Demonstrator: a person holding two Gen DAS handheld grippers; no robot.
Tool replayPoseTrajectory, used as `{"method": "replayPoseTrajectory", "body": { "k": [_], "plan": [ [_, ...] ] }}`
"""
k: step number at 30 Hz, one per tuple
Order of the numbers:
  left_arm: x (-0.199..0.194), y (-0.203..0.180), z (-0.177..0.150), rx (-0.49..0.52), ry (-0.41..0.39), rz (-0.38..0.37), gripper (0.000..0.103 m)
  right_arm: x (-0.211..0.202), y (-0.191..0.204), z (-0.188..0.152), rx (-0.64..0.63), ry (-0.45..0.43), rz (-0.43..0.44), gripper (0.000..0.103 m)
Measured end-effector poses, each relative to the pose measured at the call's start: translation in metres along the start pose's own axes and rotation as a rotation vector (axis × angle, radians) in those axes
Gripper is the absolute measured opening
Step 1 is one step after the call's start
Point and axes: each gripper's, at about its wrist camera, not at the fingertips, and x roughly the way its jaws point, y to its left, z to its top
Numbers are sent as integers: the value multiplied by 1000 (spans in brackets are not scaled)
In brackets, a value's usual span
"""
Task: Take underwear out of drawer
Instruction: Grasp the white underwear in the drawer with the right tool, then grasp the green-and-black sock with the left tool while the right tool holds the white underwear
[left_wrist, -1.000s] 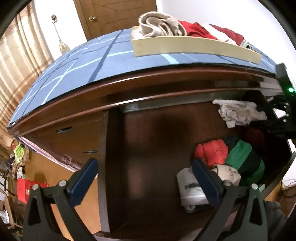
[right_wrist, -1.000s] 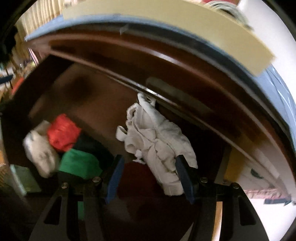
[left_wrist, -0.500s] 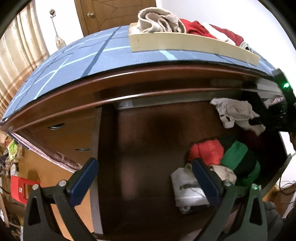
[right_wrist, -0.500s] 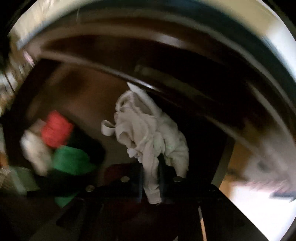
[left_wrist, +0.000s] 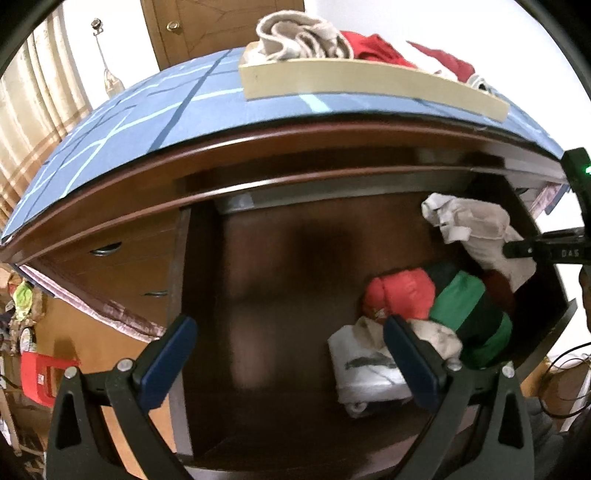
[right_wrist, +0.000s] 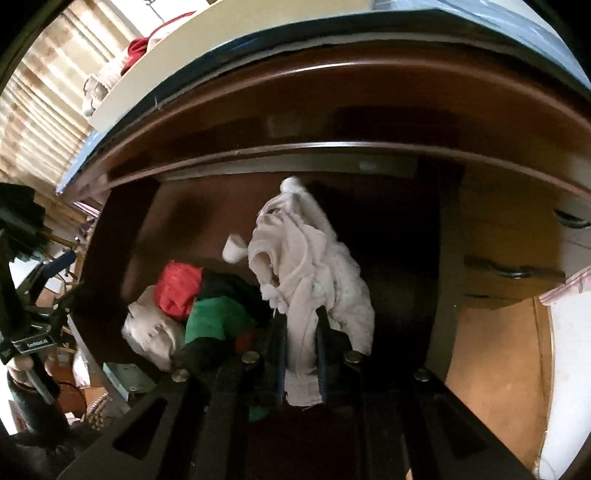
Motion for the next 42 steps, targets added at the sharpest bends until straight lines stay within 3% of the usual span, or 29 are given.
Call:
{"method": "replayPoseTrajectory", "body": {
  "k": [7,12,14,16,18,24,29,30,31,32,37,42],
  "plan": [
    [-7,20,6,-22,-13,40,102,20,0,15,-22,57,-40,18],
    [0,20,9,-46,13,-1,102,29,6,29,-106,102,-73,21],
    [5,15,10,-42,31,-19,102,29,9,32,-119,117,-61,25],
    [9,7,11,-26,44,-37,102,29,9,31,-116,127,-22,44],
    [12,-5,12,1,55,-66,102,26,6,32,-113,130,-8,49],
    [21,-54,17,111,88,-147,102,47,27,42,-175,134,-99,50],
    [26,-94,26,135,142,-217,102,58,44,40,-292,128,-177,50],
    [26,-100,29,133,146,-219,102,58,47,39,-314,124,-189,45],
    [29,-109,31,126,163,-217,102,58,48,38,-327,121,-208,31],
    [31,-114,33,122,179,-217,102,56,47,37,-339,120,-220,30],
    [46,-137,31,104,280,-239,102,31,30,31,-221,53,-130,23],
    [70,-143,23,15,393,-208,96,-12,7,13,25,-84,102,23]
  ]
}}
